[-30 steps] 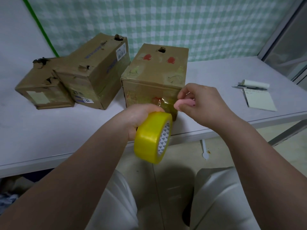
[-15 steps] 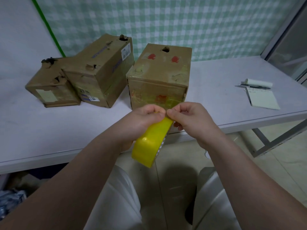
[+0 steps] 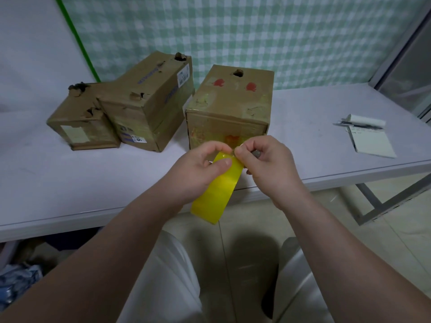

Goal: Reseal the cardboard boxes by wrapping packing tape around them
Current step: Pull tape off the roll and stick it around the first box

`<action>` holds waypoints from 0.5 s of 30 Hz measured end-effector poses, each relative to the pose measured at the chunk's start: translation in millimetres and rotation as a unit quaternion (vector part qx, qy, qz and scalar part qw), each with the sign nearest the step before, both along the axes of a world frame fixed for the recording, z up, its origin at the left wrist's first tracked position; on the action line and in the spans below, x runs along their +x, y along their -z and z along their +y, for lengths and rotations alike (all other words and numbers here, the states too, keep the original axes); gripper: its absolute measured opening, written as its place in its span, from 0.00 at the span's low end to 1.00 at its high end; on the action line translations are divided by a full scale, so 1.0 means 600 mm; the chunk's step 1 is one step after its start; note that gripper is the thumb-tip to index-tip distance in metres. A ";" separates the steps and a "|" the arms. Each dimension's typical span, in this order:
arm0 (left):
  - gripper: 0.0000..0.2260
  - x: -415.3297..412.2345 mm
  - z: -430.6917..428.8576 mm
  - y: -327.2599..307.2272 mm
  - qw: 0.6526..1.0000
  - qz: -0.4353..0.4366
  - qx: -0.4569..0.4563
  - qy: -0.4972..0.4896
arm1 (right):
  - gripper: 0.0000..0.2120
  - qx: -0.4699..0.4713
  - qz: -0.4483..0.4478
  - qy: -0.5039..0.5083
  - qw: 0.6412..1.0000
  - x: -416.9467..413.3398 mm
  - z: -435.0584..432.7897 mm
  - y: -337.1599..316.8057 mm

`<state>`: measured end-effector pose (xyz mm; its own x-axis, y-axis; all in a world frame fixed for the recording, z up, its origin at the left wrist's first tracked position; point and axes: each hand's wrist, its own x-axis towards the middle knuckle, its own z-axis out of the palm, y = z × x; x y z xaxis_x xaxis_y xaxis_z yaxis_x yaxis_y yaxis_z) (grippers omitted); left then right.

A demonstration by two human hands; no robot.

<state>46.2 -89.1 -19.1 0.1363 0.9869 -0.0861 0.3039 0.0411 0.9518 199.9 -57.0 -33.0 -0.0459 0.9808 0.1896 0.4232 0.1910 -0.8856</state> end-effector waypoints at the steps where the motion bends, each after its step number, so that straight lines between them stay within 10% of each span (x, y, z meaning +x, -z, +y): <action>1: 0.07 -0.001 -0.001 -0.003 1.000 -0.004 -0.002 0.007 | 0.08 0.014 -0.020 0.007 1.000 -0.001 0.002 0.002; 7: 0.05 -0.021 0.000 -0.012 1.000 0.013 -0.002 -0.017 | 0.06 0.040 -0.051 0.051 0.997 -0.008 0.008 -0.010; 15: 0.11 -0.077 0.032 0.017 0.894 0.416 0.087 -0.142 | 0.11 -0.129 -0.099 -0.063 0.985 -0.038 0.024 0.036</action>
